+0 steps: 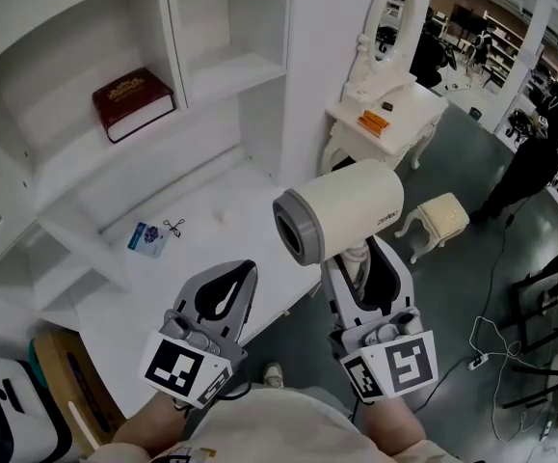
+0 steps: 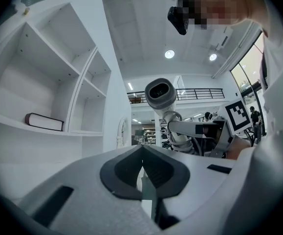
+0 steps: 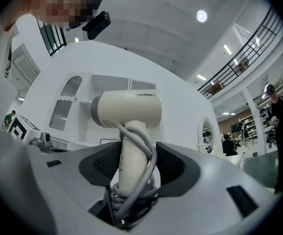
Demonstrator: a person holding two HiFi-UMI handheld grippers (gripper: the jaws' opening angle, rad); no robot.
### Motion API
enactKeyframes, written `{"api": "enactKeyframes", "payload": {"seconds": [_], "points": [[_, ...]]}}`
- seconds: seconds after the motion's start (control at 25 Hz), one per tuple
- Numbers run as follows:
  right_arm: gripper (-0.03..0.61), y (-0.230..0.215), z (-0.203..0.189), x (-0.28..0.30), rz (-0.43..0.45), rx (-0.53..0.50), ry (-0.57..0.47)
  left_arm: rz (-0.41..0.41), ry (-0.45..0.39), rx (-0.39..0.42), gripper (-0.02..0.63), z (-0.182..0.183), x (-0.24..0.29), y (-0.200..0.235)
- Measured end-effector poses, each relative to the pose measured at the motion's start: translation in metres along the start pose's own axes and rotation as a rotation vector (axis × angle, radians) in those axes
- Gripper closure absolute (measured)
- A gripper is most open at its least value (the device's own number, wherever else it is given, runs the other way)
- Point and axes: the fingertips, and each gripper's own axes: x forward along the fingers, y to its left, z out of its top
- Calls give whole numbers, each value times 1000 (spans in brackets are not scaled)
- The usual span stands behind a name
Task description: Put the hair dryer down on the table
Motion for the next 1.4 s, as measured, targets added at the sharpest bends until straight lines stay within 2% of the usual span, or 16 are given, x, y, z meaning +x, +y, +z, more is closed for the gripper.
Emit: {"api": "enactKeyframes", "payload": {"seconds": [0.52,0.8,1.4], "points": [[357,11,-13,41,31,11,45,65,-20,-2,600,4,-8,46],[357,19,-16,50,65,-10,60,109,-25,-41,600,-2,-9,60],[357,-10,-28,48,64,19,95,115,29,-19,600,-21,20,47]]}}
